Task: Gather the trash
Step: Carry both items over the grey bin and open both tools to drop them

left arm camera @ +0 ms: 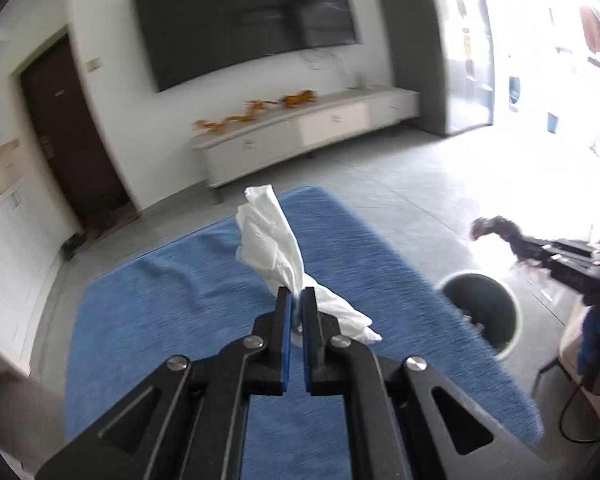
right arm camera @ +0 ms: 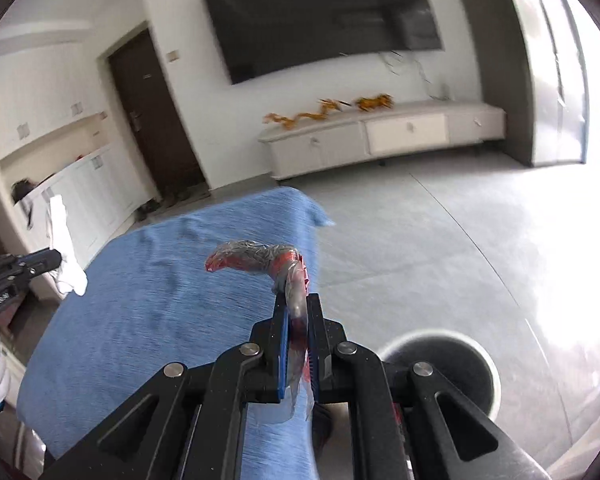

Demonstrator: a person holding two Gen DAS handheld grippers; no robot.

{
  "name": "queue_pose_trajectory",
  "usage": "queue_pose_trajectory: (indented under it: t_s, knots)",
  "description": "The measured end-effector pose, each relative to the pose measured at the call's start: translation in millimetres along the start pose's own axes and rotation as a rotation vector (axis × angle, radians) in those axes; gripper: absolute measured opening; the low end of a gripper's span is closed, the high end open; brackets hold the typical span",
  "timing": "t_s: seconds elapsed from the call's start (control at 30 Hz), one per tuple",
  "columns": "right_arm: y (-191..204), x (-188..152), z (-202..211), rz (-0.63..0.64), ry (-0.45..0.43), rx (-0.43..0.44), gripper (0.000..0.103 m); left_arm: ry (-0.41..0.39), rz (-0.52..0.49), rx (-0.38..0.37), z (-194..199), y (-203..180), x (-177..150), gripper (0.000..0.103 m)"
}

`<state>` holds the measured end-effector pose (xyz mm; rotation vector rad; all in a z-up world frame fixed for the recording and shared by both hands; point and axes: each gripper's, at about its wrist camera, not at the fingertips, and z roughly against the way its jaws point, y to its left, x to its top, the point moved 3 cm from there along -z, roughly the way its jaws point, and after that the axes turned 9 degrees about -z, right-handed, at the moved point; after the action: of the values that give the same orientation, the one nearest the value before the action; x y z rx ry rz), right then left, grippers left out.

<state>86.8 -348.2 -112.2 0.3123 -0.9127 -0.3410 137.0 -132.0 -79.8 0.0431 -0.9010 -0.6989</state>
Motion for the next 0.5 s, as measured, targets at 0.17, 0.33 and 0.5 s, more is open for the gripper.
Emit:
queue_pose_trajectory:
  t_s: [0.17, 0.33, 0.5]
  knots:
    - [-61, -16, -13, -0.097, 0.048, -0.094, 0.008, 0.023, -0.107, -0.160, -44, -73, 37, 0.004]
    - [-123, -35, -40, -0.200, 0.125, -0.173, 0.008, 0.094, -0.171, -0.332, -98, -144, 66, 0.005]
    - [-168, -56, -65, -0.290, 0.192, -0.218, 0.008, 0.190, -0.199, -0.446, -148, -201, 75, 0.005]
